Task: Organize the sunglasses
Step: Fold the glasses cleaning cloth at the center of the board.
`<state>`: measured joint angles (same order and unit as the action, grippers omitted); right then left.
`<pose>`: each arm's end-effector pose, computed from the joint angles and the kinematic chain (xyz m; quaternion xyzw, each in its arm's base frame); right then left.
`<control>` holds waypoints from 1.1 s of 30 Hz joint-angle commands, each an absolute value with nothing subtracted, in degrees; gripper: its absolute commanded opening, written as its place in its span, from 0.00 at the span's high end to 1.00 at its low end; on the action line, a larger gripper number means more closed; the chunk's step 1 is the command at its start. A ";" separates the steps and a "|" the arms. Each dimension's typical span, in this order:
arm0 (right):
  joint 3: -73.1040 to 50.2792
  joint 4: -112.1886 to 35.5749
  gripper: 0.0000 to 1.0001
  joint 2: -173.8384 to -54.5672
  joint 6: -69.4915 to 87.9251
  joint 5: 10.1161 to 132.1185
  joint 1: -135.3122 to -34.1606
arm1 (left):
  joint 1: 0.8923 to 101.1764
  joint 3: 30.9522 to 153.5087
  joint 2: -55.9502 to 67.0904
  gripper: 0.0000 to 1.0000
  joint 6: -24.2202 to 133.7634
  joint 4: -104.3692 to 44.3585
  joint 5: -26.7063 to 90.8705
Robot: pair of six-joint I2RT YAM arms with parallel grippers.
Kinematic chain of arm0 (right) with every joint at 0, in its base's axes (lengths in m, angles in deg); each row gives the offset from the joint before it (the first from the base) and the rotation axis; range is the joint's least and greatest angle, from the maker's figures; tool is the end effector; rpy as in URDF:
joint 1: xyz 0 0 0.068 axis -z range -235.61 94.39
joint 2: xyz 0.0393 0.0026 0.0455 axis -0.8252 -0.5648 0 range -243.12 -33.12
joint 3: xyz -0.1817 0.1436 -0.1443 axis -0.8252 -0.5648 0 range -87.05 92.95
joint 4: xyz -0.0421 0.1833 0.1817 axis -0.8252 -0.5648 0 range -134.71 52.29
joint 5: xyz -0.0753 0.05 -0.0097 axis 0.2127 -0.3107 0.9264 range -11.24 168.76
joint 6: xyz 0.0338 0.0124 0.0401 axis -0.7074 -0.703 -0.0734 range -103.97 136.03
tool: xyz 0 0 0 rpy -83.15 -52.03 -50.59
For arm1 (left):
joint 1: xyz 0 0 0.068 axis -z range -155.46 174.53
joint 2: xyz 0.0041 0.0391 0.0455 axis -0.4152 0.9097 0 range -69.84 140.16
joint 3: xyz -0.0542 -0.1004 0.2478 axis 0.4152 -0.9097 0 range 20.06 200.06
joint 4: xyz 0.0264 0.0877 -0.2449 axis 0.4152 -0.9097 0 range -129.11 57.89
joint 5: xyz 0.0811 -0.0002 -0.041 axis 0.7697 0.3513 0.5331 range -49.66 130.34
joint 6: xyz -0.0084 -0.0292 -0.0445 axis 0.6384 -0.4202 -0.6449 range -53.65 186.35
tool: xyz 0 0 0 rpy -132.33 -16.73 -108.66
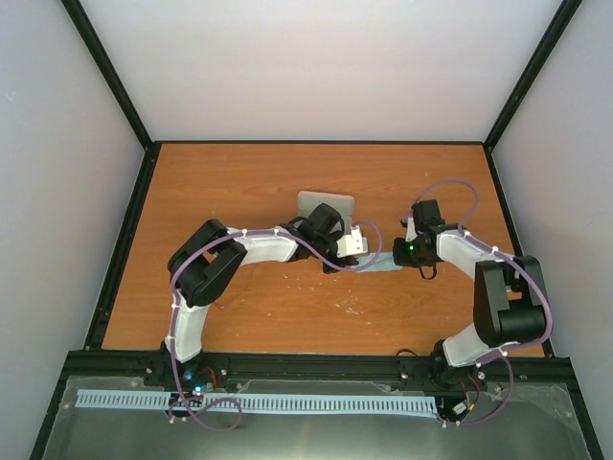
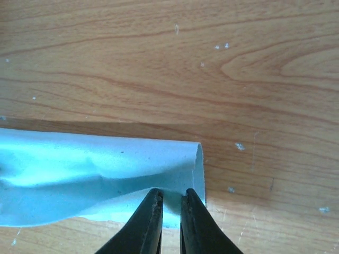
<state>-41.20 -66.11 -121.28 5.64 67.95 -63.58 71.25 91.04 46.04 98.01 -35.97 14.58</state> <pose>0.2657 0.0439 0.1541 0.0050 0.9816 0.1183 0.1498 0.2774 -0.3171 0.1409 0.6374 0.6576 -0.2518 0.3130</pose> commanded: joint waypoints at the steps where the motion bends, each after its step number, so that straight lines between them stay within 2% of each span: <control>1: -41.03 -68.27 0.89 -118.30 5.37 68.33 -63.78 | 70.29 91.47 45.22 0.84 96.24 -34.51 14.09; 6: -39.74 -71.01 0.83 -115.56 4.78 71.71 -63.78 | 67.22 92.60 44.95 0.84 92.89 -34.16 13.66; 7: -39.31 -71.62 0.76 -114.77 4.52 72.75 -63.78 | 66.39 93.04 45.00 0.84 92.43 -34.12 13.75; 9: -38.46 -72.32 0.53 -112.87 3.90 74.78 -63.70 | 64.96 94.89 45.73 0.84 91.15 -35.15 13.69; 12: -37.05 -72.12 0.41 -112.65 3.43 75.85 -62.89 | 62.91 100.34 48.10 0.84 89.95 -39.06 11.84; 22: -31.98 -70.29 0.39 -125.33 8.35 68.55 -61.50 | 62.30 107.65 52.48 0.84 95.48 -48.71 6.04; 30: -32.21 -70.58 0.39 -127.08 9.57 65.82 -61.50 | 62.42 107.38 53.04 0.83 96.25 -51.04 4.31; 31: -32.35 -70.52 0.40 -127.00 9.61 65.57 -61.50 | 62.42 107.28 53.08 0.83 96.20 -51.08 4.23; 33: -32.80 -70.42 0.51 -126.76 9.77 65.05 -61.50 | 62.40 107.25 53.14 0.83 96.18 -51.02 4.01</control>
